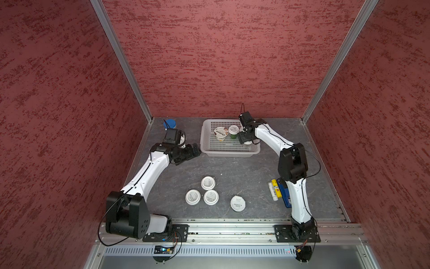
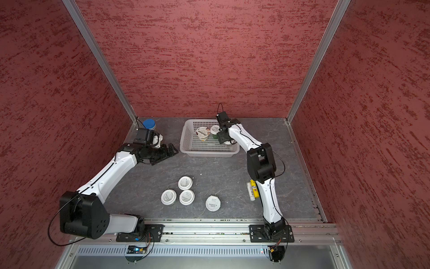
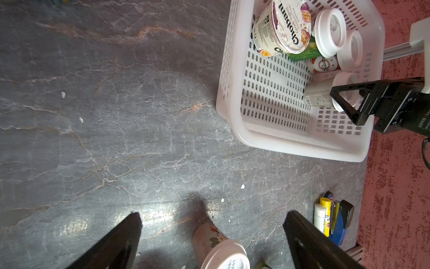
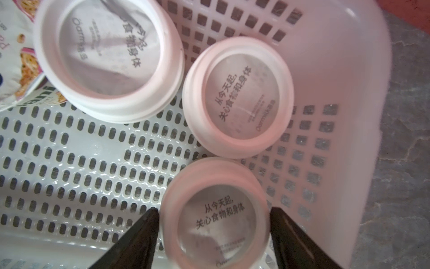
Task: Put the yogurt in the basket
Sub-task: Place the yogurt in the basket, then move the yogurt at the center of the board.
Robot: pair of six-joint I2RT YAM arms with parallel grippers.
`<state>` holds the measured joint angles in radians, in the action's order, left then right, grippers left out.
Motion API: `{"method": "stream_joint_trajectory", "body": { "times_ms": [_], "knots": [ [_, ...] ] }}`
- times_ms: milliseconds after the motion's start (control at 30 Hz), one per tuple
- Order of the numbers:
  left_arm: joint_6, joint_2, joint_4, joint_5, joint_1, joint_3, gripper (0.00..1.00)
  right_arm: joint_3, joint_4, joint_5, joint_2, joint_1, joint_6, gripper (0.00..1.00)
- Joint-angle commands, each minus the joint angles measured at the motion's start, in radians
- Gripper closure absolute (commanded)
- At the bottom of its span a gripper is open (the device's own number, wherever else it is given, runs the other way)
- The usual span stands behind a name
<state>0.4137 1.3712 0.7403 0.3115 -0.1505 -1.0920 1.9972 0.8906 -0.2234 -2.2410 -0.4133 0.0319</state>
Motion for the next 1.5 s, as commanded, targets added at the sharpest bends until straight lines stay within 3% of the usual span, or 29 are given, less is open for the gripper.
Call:
{"method": "stream_joint_trajectory", "body": {
  "times_ms": [0, 267, 533, 1000, 1167, 1300, 1467],
  "knots": [
    [-0.001, -0.011, -0.005, -0.008, 0.006, 0.007, 0.0, -0.017, -0.013, -0.024, 0.045, 0.009, -0.01, 0.22],
    [0.0, -0.015, -0.003, -0.014, 0.006, 0.007, 0.0, -0.012, -0.005, 0.057, 0.09, 0.003, 0.0, 0.17],
    [-0.009, -0.025, 0.021, -0.069, -0.048, -0.005, 0.0, -0.063, 0.028, 0.141, 0.263, -0.067, 0.008, 0.15],
    [0.012, -0.022, 0.034, -0.17, -0.197, -0.001, 0.0, -0.657, 0.028, 0.201, 0.705, -0.503, 0.161, 0.15],
    [0.028, -0.014, 0.031, -0.175, -0.216, 0.001, 0.0, -0.76, 0.062, 0.21, 0.809, -0.644, 0.236, 0.04],
    [0.031, -0.015, 0.035, -0.189, -0.224, 0.003, 0.0, -0.808, 0.073, 0.22, 0.823, -0.739, 0.28, 0.01],
    [0.033, -0.014, 0.034, -0.19, -0.227, 0.004, 0.0, -0.889, 0.026, 0.224, 0.806, -0.764, 0.334, 0.02]
  ]
}}
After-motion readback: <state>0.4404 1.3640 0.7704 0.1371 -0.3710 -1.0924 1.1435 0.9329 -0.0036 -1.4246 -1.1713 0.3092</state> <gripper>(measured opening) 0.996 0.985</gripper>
